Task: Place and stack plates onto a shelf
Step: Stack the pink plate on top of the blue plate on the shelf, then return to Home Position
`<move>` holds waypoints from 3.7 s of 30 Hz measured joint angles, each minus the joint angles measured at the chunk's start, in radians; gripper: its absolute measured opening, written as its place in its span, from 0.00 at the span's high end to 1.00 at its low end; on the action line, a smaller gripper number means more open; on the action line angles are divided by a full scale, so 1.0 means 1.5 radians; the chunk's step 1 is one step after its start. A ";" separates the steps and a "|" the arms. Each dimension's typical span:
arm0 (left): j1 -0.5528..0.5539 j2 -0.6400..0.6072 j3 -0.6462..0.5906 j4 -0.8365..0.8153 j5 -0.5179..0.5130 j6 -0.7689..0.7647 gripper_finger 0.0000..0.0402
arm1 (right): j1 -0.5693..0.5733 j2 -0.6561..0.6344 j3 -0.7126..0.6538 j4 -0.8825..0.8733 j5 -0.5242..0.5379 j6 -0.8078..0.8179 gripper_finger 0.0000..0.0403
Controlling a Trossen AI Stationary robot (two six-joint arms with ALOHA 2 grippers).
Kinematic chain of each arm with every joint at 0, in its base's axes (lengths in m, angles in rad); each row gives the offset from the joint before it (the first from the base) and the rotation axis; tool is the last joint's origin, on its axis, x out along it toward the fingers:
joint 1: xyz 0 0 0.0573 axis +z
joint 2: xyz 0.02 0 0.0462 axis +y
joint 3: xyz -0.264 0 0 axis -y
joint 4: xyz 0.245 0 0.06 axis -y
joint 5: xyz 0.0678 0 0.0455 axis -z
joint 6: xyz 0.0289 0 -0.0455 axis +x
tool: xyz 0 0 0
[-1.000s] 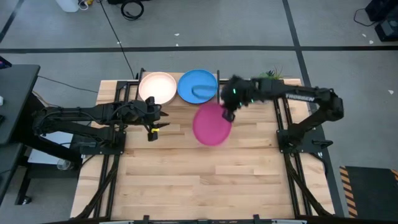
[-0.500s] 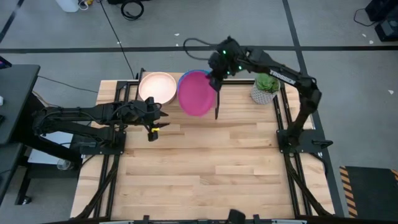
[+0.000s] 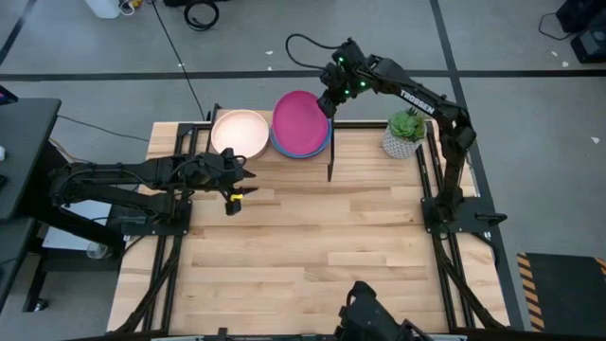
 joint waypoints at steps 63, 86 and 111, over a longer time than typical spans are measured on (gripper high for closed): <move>-0.155 -0.001 -0.001 0.016 -0.095 -0.011 0.52 | 0.172 -0.324 -0.374 0.214 0.097 -0.054 0.83; -0.202 -0.173 -0.339 0.369 -0.127 -0.028 0.52 | 0.402 -0.694 -0.913 0.663 0.309 0.059 0.93; -0.200 -0.259 -0.492 0.518 -0.170 -0.001 0.52 | 0.583 -0.708 -1.227 1.033 0.515 0.165 0.97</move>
